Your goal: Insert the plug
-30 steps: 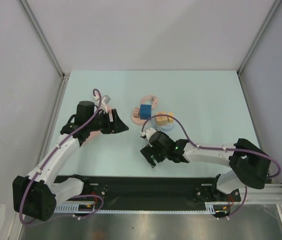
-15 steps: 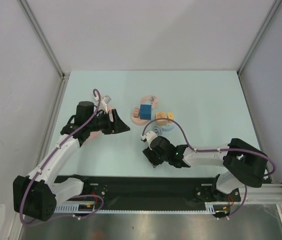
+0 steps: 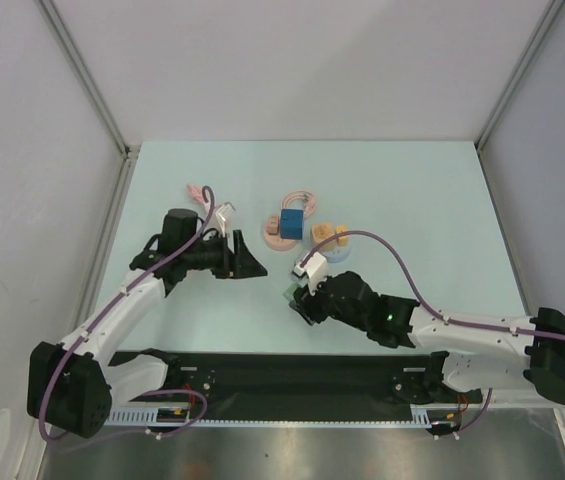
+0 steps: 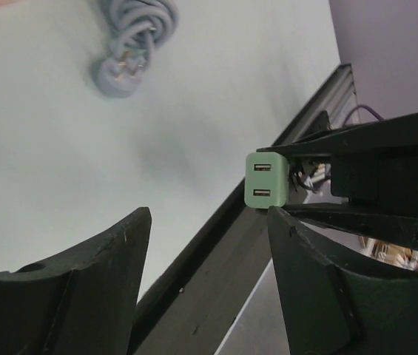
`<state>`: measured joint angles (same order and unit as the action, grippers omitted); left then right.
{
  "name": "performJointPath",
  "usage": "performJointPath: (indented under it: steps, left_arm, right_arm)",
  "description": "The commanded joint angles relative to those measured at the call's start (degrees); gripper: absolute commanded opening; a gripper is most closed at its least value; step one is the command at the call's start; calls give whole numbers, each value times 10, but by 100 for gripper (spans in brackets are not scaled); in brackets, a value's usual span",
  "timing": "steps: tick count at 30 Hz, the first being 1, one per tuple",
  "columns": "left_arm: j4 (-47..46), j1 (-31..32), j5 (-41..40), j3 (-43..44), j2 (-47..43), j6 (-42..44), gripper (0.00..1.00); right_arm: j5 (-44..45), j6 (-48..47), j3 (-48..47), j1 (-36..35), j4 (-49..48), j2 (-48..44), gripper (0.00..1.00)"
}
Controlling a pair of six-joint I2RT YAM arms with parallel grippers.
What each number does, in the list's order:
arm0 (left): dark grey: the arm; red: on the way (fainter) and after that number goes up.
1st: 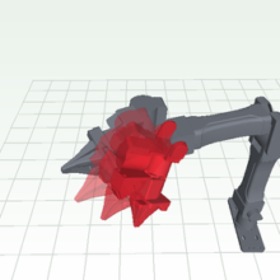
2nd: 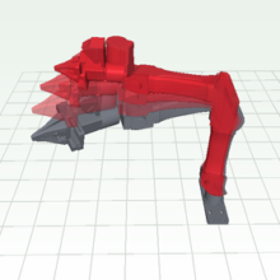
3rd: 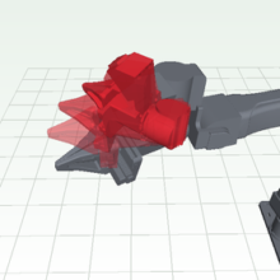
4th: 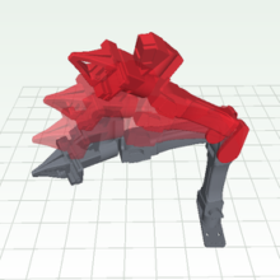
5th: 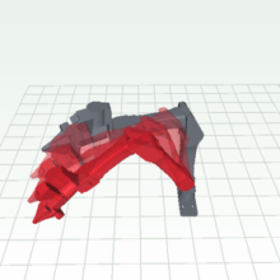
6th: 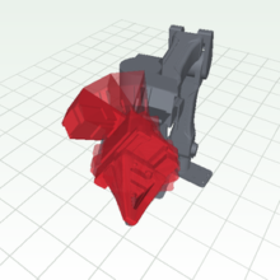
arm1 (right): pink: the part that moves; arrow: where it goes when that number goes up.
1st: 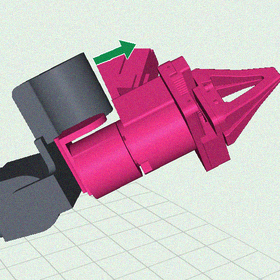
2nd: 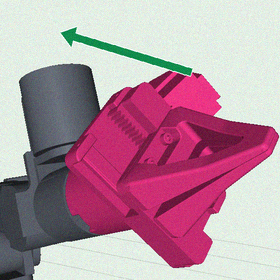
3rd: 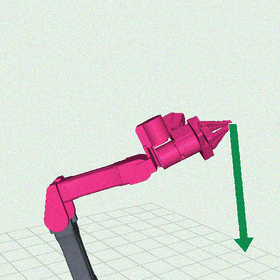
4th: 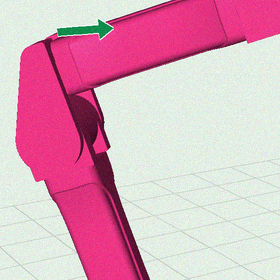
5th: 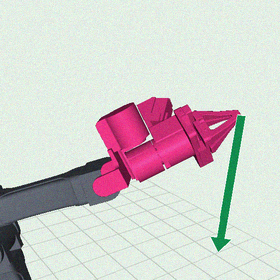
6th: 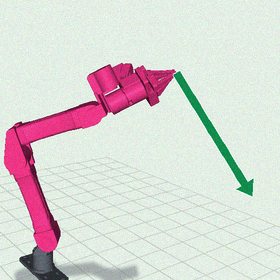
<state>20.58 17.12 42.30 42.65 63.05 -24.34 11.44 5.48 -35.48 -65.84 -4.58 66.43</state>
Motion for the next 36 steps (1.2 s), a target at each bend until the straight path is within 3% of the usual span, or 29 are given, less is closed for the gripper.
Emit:
performJointPath:
  steps: [1,18,24,28,31,36]
  left_arm:
    - [-47,29,63,-6,8,-10,69]
    - [-102,101,58,-15,55,-66,67]
    - [-117,114,68,-20,75,-80,54]
    - [-119,126,73,-24,86,-85,50]
    - [-121,138,88,-14,95,-85,40]
    - [-113,154,103,-13,102,-99,35]
  right_arm:
    - [-19,-42,-21,-2,-21,-15,0]
    - [-58,-52,-42,-4,-52,3,0]
    - [-66,-50,-18,-10,-81,2,0]
    - [-67,-53,-13,-11,-90,2,0]
    - [-67,-54,-6,-11,-97,6,0]
    - [-63,-67,11,-10,-120,-1,0]
